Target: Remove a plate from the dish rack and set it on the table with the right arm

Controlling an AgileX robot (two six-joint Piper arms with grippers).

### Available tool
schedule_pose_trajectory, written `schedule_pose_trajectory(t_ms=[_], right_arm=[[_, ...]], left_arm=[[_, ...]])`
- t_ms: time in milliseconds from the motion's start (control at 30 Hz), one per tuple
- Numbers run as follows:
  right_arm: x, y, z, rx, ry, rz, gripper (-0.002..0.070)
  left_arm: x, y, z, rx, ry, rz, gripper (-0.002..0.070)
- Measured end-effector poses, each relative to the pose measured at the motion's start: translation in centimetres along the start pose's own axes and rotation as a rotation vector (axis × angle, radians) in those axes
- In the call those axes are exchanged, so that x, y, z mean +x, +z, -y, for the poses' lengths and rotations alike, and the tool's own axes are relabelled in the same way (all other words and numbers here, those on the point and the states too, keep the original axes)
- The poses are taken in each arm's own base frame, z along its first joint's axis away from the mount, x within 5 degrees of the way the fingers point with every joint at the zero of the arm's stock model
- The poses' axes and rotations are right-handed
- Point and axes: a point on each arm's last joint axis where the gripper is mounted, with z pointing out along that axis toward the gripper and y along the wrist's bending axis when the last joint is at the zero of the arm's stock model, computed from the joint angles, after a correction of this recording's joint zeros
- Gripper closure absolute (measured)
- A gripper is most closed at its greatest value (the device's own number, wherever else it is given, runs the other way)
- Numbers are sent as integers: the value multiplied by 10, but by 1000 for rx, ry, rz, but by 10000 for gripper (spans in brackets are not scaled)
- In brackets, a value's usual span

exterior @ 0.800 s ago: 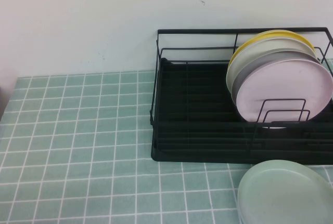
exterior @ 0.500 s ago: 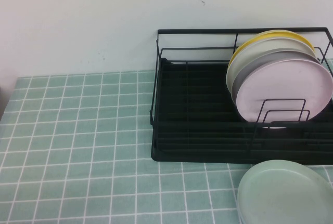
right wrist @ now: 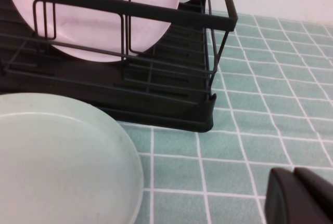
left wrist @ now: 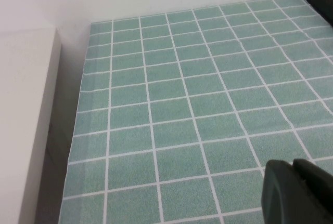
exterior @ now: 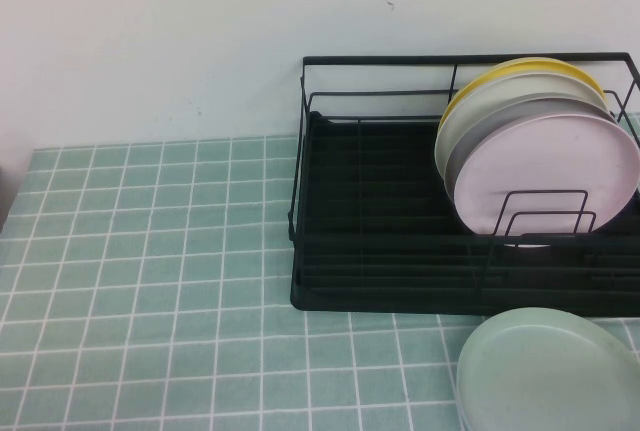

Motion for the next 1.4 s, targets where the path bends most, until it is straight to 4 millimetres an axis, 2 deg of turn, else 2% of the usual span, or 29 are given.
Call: schedule_pose_trajectory(t_ms=[533, 800, 1000, 1400], right_arm=[[-1, 0, 0, -5, 16, 12, 678], [-6, 0, -5, -56, 168, 77, 678], [-18, -1, -3, -60, 268, 205, 678], [-23, -3, -1, -57, 318, 269, 678]], left_arm=[[0, 0, 0, 0, 0, 0, 678], [0, 0, 0, 0, 0, 0, 678], [0, 0, 0, 0, 0, 0, 678], [0, 0, 0, 0, 0, 0, 678]])
